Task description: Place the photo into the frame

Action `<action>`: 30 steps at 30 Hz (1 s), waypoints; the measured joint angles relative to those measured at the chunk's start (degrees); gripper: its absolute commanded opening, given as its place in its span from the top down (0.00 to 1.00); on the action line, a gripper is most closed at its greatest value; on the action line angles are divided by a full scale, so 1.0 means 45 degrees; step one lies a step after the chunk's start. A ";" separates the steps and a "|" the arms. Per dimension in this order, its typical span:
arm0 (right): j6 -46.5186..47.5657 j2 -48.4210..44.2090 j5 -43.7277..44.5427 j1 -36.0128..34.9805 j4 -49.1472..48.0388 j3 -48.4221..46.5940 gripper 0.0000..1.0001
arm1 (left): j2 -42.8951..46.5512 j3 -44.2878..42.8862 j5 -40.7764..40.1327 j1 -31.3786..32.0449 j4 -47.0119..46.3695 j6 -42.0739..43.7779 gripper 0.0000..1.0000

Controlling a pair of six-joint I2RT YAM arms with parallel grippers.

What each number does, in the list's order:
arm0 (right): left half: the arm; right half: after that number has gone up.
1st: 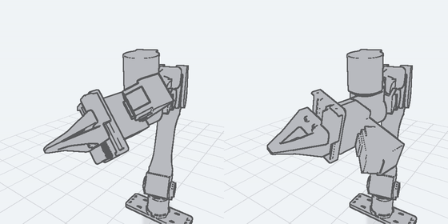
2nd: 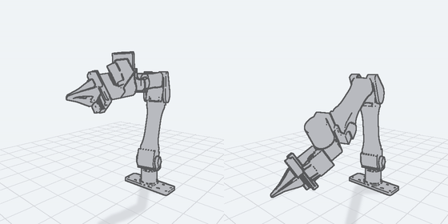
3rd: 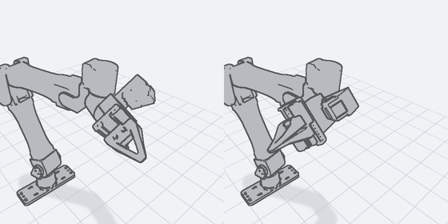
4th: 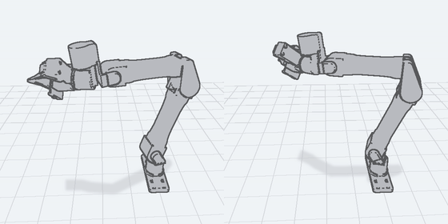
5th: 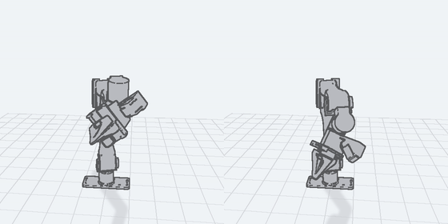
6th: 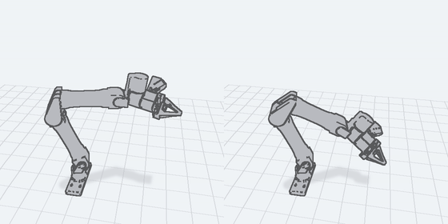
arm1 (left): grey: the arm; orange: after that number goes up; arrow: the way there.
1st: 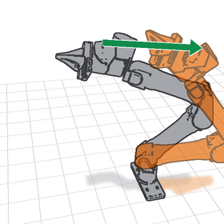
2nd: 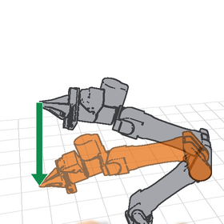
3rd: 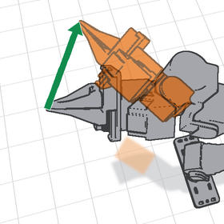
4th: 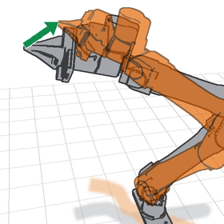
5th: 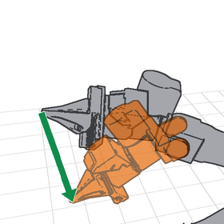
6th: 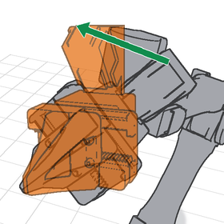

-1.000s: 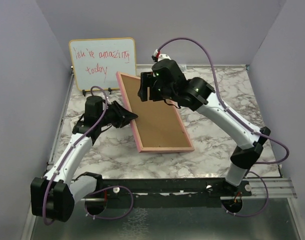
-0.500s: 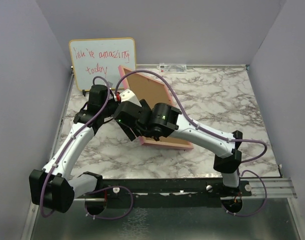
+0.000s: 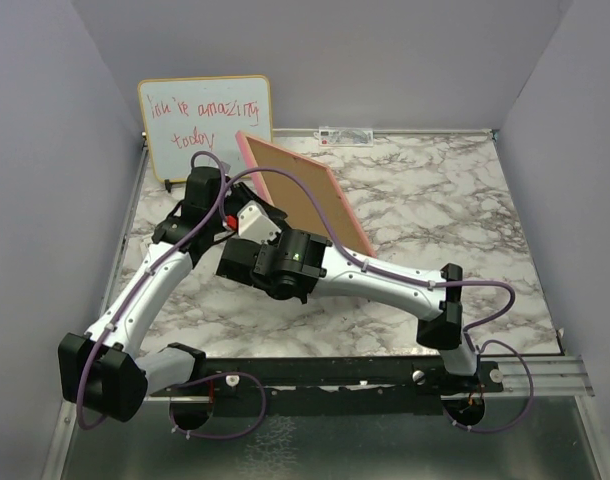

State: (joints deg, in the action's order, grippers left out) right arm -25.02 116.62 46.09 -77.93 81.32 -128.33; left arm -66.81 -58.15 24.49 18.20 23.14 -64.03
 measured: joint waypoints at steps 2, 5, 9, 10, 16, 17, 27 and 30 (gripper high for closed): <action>0.0010 0.0005 0.0364 -0.0029 0.0039 0.0170 0.60 | -0.0053 -0.0078 -0.0049 0.0078 0.0039 -0.0073 1.00; 0.0015 0.0015 0.0879 -0.0063 0.0049 0.0287 0.73 | -0.0107 -0.0126 -0.0151 0.0117 0.0034 -0.0267 0.97; -0.0005 0.0015 0.1632 -0.0131 0.0063 0.0287 0.92 | -0.0175 -0.0301 -0.0194 0.0117 0.0063 -0.0500 0.76; 0.0053 0.0015 0.1710 -0.0131 0.0024 0.0287 0.95 | -0.0209 -0.0345 -0.0204 0.0117 0.0063 -0.0534 0.71; 0.0209 -0.0141 0.1894 -0.0102 -0.0223 0.0306 0.99 | -0.0602 -0.1117 -0.0073 0.0117 0.0019 -0.0350 0.32; 0.0248 -0.0223 0.1953 -0.0078 -0.0306 0.0330 0.99 | -0.0675 -0.1389 -0.0049 0.0117 0.0019 -0.0257 0.28; 0.0248 -0.4313 0.0656 0.1666 -0.2569 0.2963 0.99 | -0.2055 -0.4872 0.0602 0.0049 -0.0539 0.0792 0.01; 0.0248 -0.6188 -0.0146 0.2953 -0.3638 0.4371 0.99 | -0.2487 -0.6120 0.0957 -0.0102 -0.0738 0.1321 0.01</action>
State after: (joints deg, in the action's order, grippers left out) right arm -23.90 88.77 45.43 -64.64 64.95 -108.66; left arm -78.00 -85.69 28.80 17.74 19.81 -58.08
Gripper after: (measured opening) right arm 0.257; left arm 0.988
